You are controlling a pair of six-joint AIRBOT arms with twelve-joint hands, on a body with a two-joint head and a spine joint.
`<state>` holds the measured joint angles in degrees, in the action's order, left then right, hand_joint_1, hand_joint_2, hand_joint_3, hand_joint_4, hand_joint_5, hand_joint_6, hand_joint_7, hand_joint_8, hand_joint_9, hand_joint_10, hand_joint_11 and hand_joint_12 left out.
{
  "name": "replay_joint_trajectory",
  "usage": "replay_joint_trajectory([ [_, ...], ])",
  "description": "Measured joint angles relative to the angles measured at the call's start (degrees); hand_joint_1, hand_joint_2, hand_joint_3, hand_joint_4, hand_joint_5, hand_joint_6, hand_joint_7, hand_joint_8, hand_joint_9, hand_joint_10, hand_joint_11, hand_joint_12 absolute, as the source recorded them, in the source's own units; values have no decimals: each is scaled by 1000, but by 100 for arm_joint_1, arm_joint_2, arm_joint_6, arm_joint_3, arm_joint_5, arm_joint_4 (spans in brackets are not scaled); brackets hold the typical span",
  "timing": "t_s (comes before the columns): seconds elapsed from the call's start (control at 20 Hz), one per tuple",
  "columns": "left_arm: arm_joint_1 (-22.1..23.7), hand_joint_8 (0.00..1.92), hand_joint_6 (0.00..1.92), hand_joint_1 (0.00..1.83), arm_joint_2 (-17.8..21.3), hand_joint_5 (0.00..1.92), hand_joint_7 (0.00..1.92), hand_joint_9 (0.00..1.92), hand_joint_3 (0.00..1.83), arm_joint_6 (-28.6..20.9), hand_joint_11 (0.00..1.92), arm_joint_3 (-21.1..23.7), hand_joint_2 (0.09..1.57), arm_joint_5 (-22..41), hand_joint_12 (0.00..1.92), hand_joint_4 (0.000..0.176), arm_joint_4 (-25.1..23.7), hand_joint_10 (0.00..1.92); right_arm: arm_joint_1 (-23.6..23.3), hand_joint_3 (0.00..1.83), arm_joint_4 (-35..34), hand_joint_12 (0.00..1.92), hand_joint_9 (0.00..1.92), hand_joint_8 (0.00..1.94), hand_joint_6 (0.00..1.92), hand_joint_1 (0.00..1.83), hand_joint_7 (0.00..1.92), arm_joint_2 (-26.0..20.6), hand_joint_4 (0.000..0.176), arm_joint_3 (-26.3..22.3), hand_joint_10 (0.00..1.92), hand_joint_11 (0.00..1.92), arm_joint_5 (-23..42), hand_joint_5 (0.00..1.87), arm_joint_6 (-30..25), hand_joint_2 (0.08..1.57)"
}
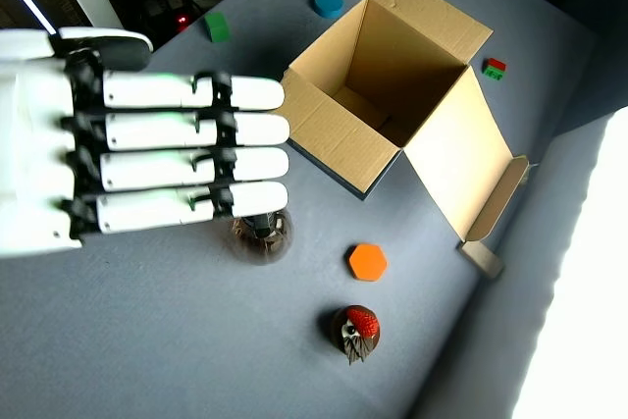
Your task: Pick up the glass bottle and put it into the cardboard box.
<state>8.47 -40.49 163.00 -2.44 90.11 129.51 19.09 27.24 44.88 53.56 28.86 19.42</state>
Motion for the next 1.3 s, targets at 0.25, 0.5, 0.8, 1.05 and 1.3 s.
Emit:
replay_joint_trajectory([
  [0.25, -835, 11, 6, 0, 0, 18, 59, 45, 1, -710, 42, 116, 1299, -247, 37, 37, -48, 13, -120, 10, 909, 0, 41, 11, 16, 417, 60, 153, 0, 258, 13, 0, -236, 73, -485, 1070],
  [0.5, -1539, 0, 1, 0, -133, 12, 68, 57, 1, -1681, 0, 87, 1289, -494, 215, 39, -507, 2, -289, 0, 1158, 0, 16, 3, 9, 926, 55, 387, 0, 514, 1, 0, -841, 67, -743, 989],
  [0.8, -2317, 0, 11, 1, -732, 39, 68, 55, 5, -2820, 0, -144, 1299, -564, 213, 34, -1141, 1, -282, 0, 1139, 0, 6, 1, 9, 1083, 54, 767, 0, 837, 0, 0, -1263, 74, -839, 938],
  [1.05, -2955, 2, 6, 10, -1410, 56, 73, 60, 3, -3578, 0, -413, 1312, -597, 239, 27, -1631, 3, -282, 0, 1161, 0, 1, 0, 8, 1094, 31, 960, 0, 890, 0, 0, -1467, 74, -839, 953],
  [1.3, -3462, 2, 8, 49, -1543, 83, 85, 74, 0, -3934, 0, -503, 1307, -581, 295, 20, -2192, 4, -262, 0, 1176, 0, 3, 4, 2, 1079, 41, 1296, 0, 1123, 1, 0, -1637, 60, -914, 952],
])
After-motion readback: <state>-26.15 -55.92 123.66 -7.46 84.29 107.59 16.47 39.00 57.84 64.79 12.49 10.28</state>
